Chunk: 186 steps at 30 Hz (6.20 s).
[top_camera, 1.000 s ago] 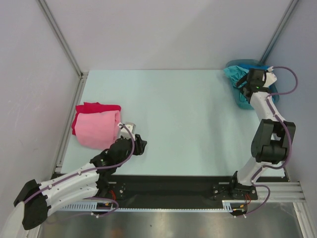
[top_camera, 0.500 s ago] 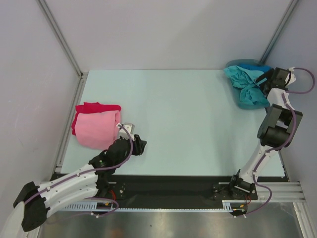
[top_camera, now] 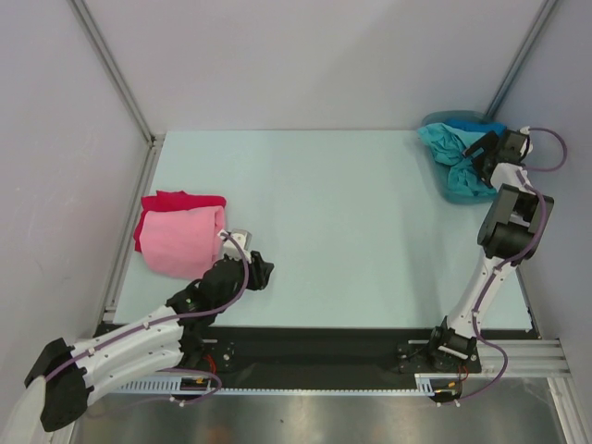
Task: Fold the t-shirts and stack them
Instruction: Grab the tshirt from the pile, then move the tshirt to the center of the board, then flatten the tshirt out
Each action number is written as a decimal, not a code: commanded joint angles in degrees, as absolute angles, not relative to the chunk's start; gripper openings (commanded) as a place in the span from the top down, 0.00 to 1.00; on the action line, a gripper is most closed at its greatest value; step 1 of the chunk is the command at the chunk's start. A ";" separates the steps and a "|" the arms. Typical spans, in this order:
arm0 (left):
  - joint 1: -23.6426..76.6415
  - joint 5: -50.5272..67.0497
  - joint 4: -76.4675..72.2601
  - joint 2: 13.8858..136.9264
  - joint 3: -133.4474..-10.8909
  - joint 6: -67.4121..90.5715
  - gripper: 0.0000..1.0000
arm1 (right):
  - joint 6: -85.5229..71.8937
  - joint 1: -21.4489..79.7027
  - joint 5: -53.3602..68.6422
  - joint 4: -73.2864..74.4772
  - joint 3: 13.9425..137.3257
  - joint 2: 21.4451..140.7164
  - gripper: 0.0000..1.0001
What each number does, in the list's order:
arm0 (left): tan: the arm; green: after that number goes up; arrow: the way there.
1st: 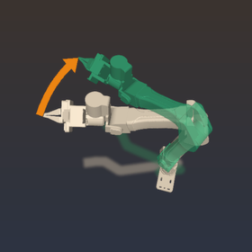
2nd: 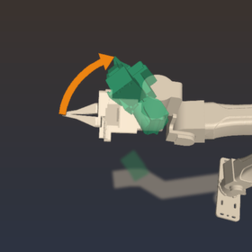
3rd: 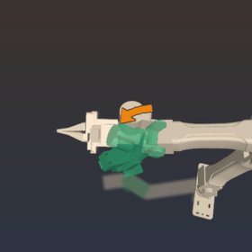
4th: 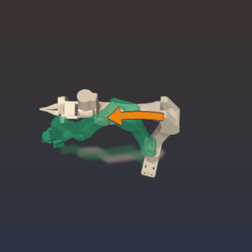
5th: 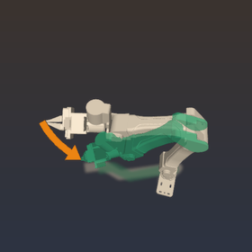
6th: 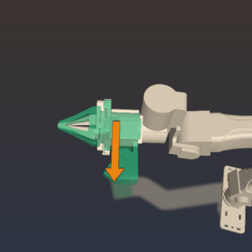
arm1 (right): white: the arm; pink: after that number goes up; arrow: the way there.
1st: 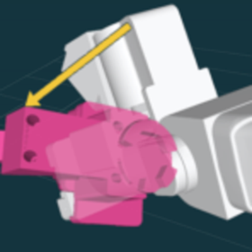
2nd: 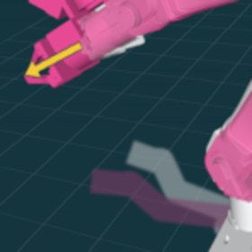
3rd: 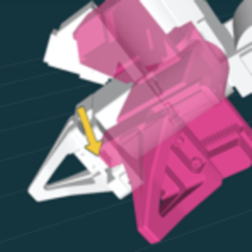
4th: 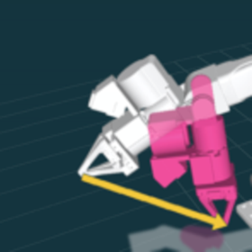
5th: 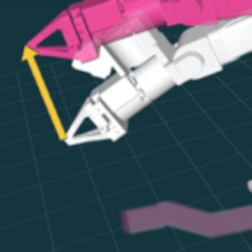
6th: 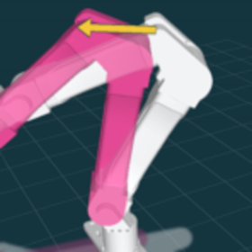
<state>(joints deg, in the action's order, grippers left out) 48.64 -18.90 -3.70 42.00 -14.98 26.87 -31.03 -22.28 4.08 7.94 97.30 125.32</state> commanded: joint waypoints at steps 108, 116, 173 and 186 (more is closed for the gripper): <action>48.96 -18.19 -5.36 41.22 -14.33 26.45 0.51 | -34.10 29.18 -3.24 1.56 59.24 93.08 0.38; 48.96 -18.37 -5.45 41.40 -14.33 26.54 0.51 | -33.05 27.60 -4.04 1.75 59.67 85.18 0.00; 40.61 -8.79 -19.08 63.43 -19.14 34.11 0.11 | -42.01 27.69 2.11 -15.47 29.79 77.96 0.00; 34.98 -8.88 -24.15 82.61 -31.98 30.93 0.18 | -42.28 27.42 3.25 -13.19 28.30 73.57 0.00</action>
